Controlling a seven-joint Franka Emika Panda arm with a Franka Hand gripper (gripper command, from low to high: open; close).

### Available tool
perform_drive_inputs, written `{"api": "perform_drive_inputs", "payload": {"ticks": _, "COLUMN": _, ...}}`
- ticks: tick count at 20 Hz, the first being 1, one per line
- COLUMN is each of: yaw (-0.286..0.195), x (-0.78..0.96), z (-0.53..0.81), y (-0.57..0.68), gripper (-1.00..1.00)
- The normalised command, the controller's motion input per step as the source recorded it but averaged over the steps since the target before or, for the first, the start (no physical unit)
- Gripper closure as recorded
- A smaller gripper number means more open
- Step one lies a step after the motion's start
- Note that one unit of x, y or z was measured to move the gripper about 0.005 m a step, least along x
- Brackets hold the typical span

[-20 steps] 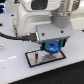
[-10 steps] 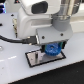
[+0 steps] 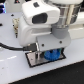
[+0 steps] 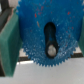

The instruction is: Insert the blue gear onto the right peg, followed by the red gear

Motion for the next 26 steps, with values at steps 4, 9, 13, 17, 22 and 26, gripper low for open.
{"api": "perform_drive_inputs", "payload": {"ticks": 4, "yaw": 0.0, "x": 0.01, "z": 0.03, "y": 0.06, "gripper": -1.0}}
{"api": "perform_drive_inputs", "payload": {"ticks": 9, "yaw": 0.0, "x": -0.06, "z": 0.33, "y": 0.13, "gripper": -1.0}}
{"api": "perform_drive_inputs", "payload": {"ticks": 13, "yaw": 0.0, "x": -0.26, "z": 0.42, "y": 0.08, "gripper": -1.0}}
{"api": "perform_drive_inputs", "payload": {"ticks": 17, "yaw": 0.0, "x": -0.44, "z": 0.35, "y": 0.17, "gripper": -1.0}}
{"api": "perform_drive_inputs", "payload": {"ticks": 22, "yaw": 0.0, "x": -0.6, "z": 0.2, "y": 0.27, "gripper": -1.0}}
{"api": "perform_drive_inputs", "payload": {"ticks": 26, "yaw": 0.0, "x": -0.75, "z": 0.06, "y": 0.2, "gripper": -1.0}}
